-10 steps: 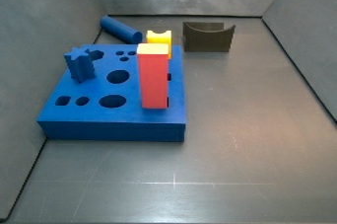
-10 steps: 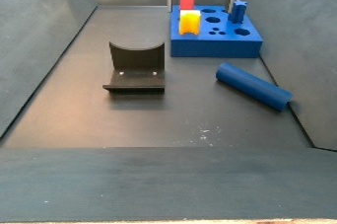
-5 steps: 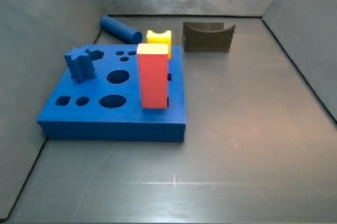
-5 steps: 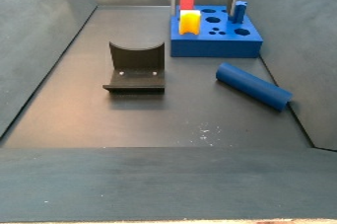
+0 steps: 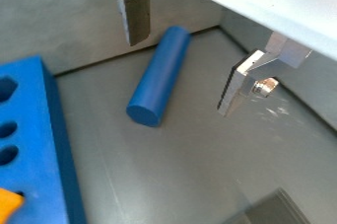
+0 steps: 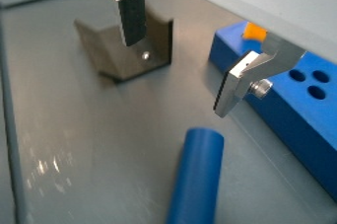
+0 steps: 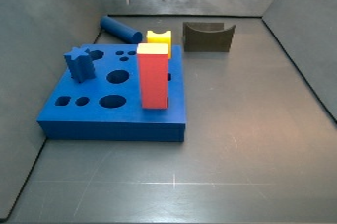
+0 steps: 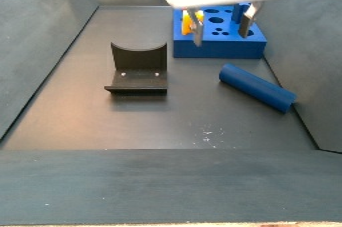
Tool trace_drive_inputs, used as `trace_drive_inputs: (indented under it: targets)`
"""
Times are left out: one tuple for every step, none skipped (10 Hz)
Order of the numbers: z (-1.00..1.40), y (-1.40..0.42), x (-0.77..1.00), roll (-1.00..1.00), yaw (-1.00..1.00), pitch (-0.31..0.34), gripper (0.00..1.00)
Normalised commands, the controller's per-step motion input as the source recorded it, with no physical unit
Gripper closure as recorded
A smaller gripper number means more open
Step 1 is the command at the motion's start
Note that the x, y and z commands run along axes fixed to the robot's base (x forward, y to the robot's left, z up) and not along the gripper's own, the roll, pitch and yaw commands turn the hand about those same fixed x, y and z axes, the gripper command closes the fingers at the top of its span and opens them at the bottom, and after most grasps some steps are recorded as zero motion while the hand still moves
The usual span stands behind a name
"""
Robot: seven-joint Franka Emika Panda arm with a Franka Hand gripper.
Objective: Pick up the round object. Move up. Place the round object on the fixture. Regrasp the round object. Move to above the board. Insert the round object.
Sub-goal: Pick up the round object.
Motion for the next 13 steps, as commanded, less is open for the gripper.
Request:
trace_drive_inputs:
  targets:
    - [-0.78,-0.09,-0.32,0.26,0.41,-0.077,0.00]
    - [-0.88,0.00,-0.44,0.23,0.31,-0.100,0.00]
    - [-0.88,0.00,-0.55,0.22,0.25,-0.111,0.00]
    - [-0.79,0.00,-0.43,0.19,0.25,-0.080,0.00]
    - [-0.55,0.00,-0.17,0.03,0.22,-0.051,0.00]
    - [-0.45,-0.01,0.00,0.01,0.20,-0.016,0.00]
    - [-0.52,0.00,0.00,0.00,0.17,-0.006,0.00]
    - [-0.52,0.00,0.00,0.01,0.15,0.000,0.00]
    - [-0.53,0.00,0.00,0.01,0.14,0.000,0.00]
    - [-0.50,0.00,0.00,0.00,0.13,0.000,0.00]
    - [-0.38,0.00,0.00,0.00,0.11,0.000,0.00]
    - [-0.37,0.00,0.00,0.00,0.09,0.000,0.00]
    - [-0.39,0.00,-0.04,0.00,0.09,-0.003,0.00]
